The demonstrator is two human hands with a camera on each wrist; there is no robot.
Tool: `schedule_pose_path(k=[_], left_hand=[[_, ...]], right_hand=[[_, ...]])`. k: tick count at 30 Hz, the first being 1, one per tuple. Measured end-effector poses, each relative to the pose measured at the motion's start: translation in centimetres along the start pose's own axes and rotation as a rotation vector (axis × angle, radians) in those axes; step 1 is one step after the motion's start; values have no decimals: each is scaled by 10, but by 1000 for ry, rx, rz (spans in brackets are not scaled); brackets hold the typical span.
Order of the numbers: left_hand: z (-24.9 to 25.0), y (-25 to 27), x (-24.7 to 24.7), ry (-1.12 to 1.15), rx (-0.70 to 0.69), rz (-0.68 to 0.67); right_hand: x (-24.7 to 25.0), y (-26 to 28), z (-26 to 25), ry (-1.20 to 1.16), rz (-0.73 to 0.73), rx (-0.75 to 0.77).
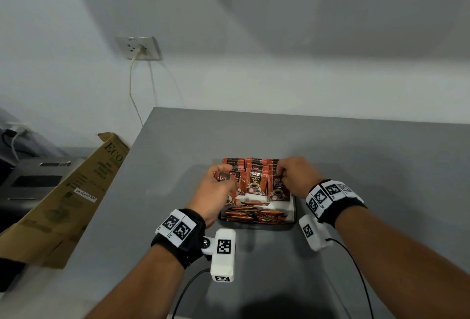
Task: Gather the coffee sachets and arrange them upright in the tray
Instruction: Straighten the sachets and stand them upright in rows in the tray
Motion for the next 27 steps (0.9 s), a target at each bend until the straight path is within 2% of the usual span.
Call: schedule_pose_path(k=[4,7,9,11,12,14,16,20,23,27], left_hand=[[1,1,-8,-87,-55,-48],[5,0,-18,-146,-122,-105],[8,-1,-27,-150,-157,-129],[11,-3,-36,-154,-185,-152],[12,-4,-38,-147,-191,-157],[14,-7,-38,-123,-191,-134],[17,-8,-28,-115,-182,-44],[16,-12,5,-48,-147,137],[11,-12,19,-82,-129,171],[4,-9,27,-85,-85,145]], right_hand=[[17,8,-3,-95,102,6],[47,24,-22,-345,187,56],[56,33,-46,-492,91,124],[55,36,-65,-546,-17,185],[56,36,-70,-552,-26,198],[61,31,-69,-537,12,189],[64,25,-63,-494,45,160],[49,10,-52,-376,21,63],[27,2,-55,-249,-34,35],[8,-4,-60,-160,-87,9]])
Point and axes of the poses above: each hand's wrist, its own y-axis away from the middle knuckle, its own x-axis out of the back of the hand, z = x × y, the point moved 7 cm from there along -y, towards the middle knuckle, and after that the axes turned 6 degrees about y, right-handed, at the moved point
